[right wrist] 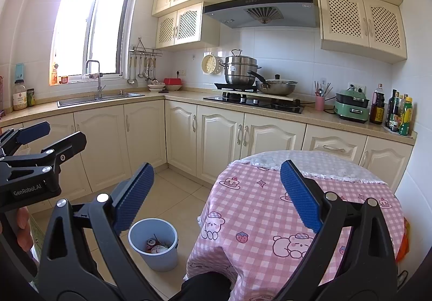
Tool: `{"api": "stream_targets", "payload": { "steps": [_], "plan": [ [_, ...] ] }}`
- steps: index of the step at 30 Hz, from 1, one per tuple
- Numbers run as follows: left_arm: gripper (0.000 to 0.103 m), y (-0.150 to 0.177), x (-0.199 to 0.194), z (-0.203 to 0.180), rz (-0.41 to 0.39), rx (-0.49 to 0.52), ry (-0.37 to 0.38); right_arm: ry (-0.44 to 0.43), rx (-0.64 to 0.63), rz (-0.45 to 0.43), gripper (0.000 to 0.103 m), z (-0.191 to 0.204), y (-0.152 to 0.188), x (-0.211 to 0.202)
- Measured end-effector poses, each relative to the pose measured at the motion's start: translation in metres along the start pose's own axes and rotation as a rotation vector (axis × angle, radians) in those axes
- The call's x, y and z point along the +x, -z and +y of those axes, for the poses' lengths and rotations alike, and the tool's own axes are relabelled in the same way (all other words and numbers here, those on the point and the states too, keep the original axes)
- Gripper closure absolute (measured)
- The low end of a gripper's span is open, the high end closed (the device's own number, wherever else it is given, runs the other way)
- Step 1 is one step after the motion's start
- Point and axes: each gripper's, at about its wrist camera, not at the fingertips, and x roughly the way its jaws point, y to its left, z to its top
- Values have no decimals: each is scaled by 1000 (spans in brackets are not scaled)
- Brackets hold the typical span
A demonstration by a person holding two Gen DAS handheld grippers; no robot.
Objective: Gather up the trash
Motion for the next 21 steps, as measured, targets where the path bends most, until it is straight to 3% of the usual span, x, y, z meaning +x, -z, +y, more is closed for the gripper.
{"api": "stream_targets", "payload": {
  "steps": [21],
  "plan": [
    [9, 2, 2, 3, 10, -5, 8, -2, -1, 11, 10, -2, 6, 1]
  ]
}}
